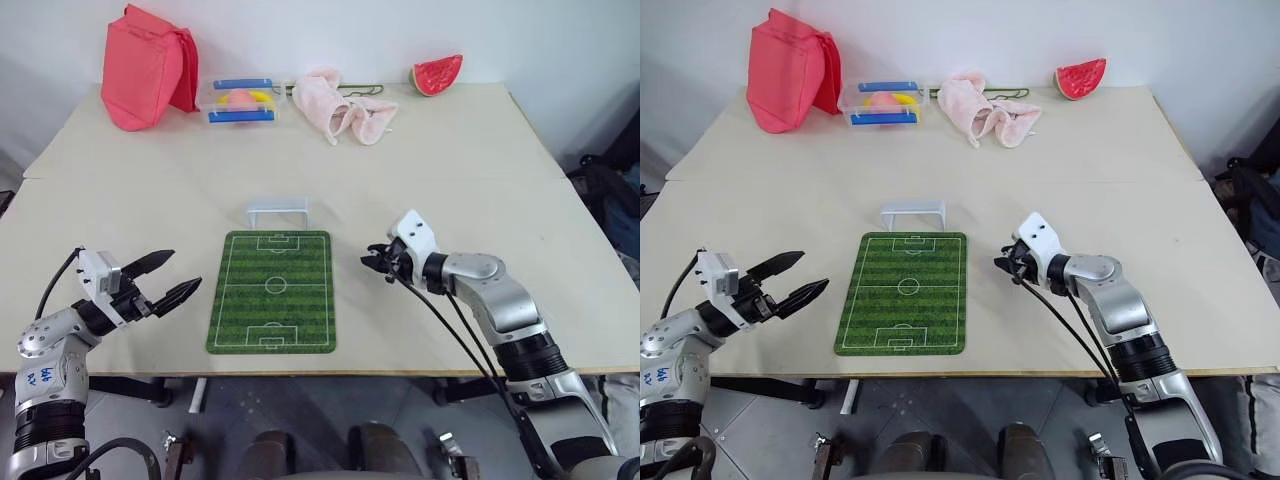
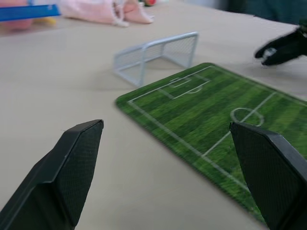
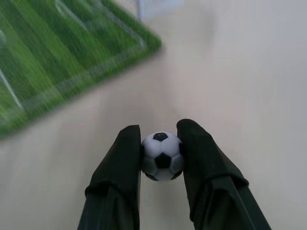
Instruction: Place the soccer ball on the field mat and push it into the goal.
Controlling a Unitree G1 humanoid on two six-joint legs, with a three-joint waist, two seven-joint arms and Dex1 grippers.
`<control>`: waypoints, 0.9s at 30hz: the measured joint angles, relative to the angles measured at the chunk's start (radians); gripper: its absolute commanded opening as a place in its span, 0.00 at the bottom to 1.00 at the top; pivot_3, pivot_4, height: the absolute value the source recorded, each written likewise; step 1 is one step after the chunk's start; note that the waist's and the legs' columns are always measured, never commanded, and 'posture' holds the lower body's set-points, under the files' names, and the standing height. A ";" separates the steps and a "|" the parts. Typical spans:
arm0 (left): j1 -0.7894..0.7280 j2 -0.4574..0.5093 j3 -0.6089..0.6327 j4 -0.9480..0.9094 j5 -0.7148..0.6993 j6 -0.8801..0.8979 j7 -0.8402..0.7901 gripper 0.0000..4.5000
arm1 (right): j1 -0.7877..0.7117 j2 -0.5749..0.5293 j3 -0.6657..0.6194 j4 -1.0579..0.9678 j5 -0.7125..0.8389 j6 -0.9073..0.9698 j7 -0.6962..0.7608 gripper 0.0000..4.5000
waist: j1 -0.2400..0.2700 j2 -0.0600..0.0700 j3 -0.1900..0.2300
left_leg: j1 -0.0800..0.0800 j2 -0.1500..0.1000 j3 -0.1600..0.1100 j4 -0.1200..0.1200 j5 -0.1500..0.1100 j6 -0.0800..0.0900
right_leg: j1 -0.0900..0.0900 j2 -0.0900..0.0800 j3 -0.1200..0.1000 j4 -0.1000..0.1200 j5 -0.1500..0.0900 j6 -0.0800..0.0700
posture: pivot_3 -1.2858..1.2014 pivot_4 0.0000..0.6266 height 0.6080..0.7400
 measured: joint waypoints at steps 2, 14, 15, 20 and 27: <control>-0.011 0.003 0.000 0.024 -0.003 -0.012 -0.042 1.00 | -0.006 0.038 0.012 -0.080 0.020 0.052 -0.004 0.19 | -0.004 0.000 0.000 | 0.000 0.001 0.000 0.000 0.000 -0.001 | 0.000 0.001 0.000 0.000 0.000 0.000 | 0.52 0.24 1.00; -0.002 0.183 -0.149 0.212 -0.179 -0.147 -0.379 1.00 | -0.073 0.240 0.434 -0.130 -0.073 0.169 -0.014 0.19 | -0.020 -0.003 0.001 | -0.002 -0.001 -0.002 0.002 -0.002 0.002 | -0.003 -0.001 -0.001 0.005 0.004 -0.005 | 0.52 0.24 1.00; 0.002 0.198 -0.173 0.214 -0.192 -0.152 -0.379 1.00 | -0.074 0.240 0.442 -0.116 -0.082 0.163 -0.010 0.19 | -0.020 -0.003 0.001 | -0.002 -0.001 -0.002 0.002 -0.002 0.003 | -0.003 -0.001 -0.001 0.005 0.004 -0.006 | 0.52 0.24 1.00; 0.001 0.224 -0.250 0.215 -0.236 -0.194 -0.379 1.00 | -0.078 0.266 0.495 -0.093 -0.098 0.144 0.023 0.19 | -0.024 -0.003 0.001 | -0.002 -0.001 -0.002 0.000 -0.002 0.002 | -0.006 -0.001 -0.002 0.006 0.004 -0.006 | 0.52 0.24 1.00; 0.027 0.225 -0.292 0.214 -0.258 -0.228 -0.379 1.00 | -0.081 0.258 0.519 -0.116 -0.102 0.153 0.089 0.19 | -0.027 -0.003 0.001 | -0.003 0.000 -0.001 -0.001 -0.002 0.002 | -0.007 -0.001 -0.003 0.005 0.004 -0.006 | 0.52 0.24 1.00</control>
